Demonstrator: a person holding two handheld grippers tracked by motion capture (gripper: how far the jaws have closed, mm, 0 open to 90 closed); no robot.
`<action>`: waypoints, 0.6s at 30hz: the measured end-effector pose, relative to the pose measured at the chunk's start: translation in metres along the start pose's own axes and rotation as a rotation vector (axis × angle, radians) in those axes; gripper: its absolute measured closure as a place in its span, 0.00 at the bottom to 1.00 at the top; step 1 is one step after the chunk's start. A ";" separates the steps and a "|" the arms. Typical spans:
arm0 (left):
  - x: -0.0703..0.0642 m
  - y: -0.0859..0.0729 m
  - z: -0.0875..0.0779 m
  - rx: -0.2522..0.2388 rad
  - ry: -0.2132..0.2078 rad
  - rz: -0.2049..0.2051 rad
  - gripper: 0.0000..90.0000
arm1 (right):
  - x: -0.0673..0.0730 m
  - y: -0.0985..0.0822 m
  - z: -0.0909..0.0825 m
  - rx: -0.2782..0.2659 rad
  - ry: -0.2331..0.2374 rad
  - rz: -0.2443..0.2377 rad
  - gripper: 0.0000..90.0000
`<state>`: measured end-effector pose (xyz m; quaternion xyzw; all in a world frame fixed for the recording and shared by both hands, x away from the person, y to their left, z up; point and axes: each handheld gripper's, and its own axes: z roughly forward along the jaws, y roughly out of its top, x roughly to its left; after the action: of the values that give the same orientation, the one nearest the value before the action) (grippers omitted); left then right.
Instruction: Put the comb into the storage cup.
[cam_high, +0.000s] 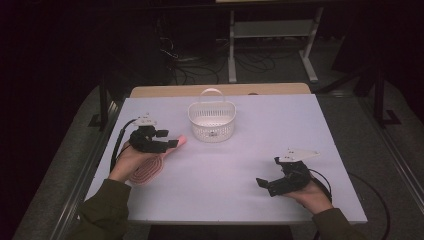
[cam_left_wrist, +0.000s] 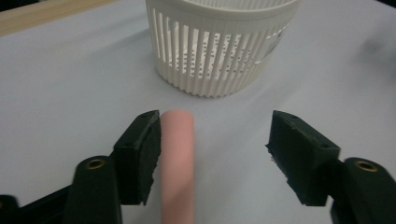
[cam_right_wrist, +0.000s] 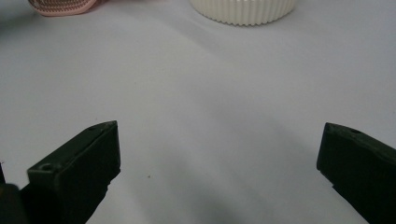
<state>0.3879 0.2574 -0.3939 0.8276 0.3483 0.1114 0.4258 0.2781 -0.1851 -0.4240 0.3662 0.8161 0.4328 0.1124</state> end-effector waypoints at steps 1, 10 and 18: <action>0.002 0.001 0.001 0.009 -0.002 -0.002 0.49 | 0.000 0.000 0.000 0.000 0.000 0.002 0.00; 0.013 0.010 0.012 0.045 0.014 -0.014 0.72 | 0.000 0.000 0.000 0.001 0.002 0.002 0.00; 0.021 0.018 0.020 0.070 0.020 -0.024 0.93 | 0.000 0.000 -0.001 -0.001 0.004 0.005 0.00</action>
<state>0.4219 0.2518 -0.3947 0.8367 0.3662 0.1023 0.3942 0.2777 -0.1854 -0.4238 0.3674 0.8152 0.4341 0.1098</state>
